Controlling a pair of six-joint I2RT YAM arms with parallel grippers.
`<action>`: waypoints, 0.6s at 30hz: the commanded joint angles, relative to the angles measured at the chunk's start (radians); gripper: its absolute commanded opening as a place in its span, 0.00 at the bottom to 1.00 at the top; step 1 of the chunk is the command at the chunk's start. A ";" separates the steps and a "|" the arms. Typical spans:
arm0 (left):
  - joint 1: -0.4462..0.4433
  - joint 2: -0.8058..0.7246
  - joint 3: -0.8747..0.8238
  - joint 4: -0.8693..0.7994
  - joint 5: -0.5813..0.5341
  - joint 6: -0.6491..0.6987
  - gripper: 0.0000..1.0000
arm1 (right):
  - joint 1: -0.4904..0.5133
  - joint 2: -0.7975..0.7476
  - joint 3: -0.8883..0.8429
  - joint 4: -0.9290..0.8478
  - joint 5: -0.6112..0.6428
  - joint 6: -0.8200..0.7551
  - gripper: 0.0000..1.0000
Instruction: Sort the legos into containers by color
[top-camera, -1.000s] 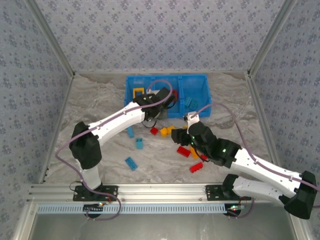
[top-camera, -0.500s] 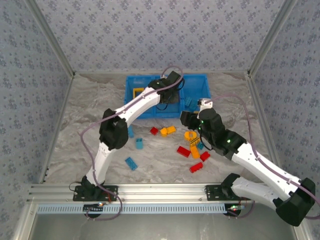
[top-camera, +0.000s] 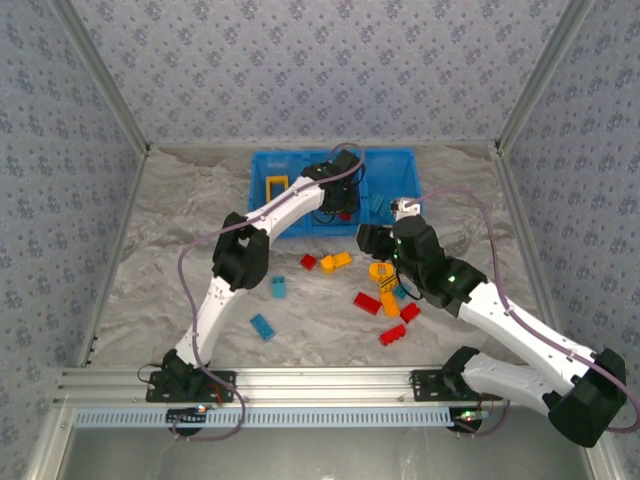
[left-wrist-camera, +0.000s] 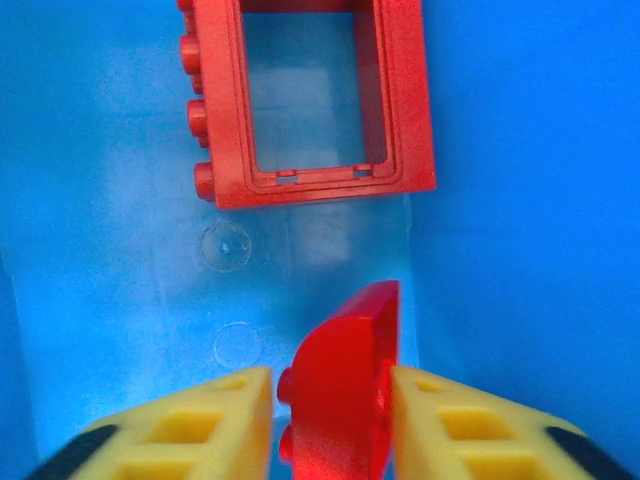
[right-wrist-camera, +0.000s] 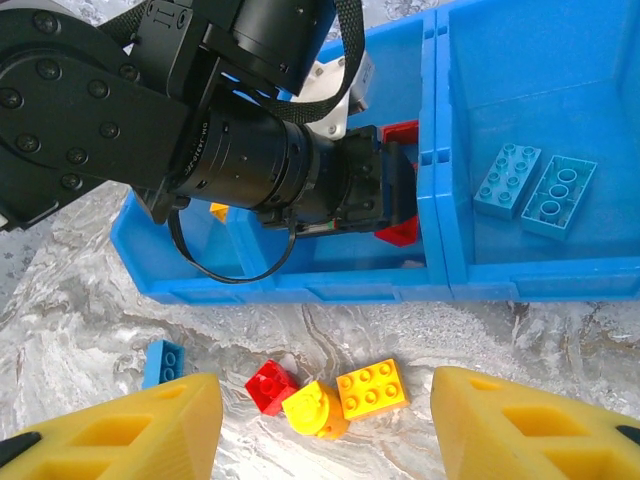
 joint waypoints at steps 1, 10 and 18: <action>-0.001 -0.076 -0.009 -0.015 0.003 -0.008 0.43 | -0.007 -0.001 0.004 -0.021 -0.003 0.016 0.60; -0.024 -0.251 -0.076 -0.020 -0.052 -0.011 0.47 | -0.007 -0.036 0.008 -0.081 0.005 0.012 0.60; -0.068 -0.575 -0.308 0.042 -0.121 0.000 0.59 | -0.005 -0.044 0.089 -0.204 -0.021 -0.040 0.60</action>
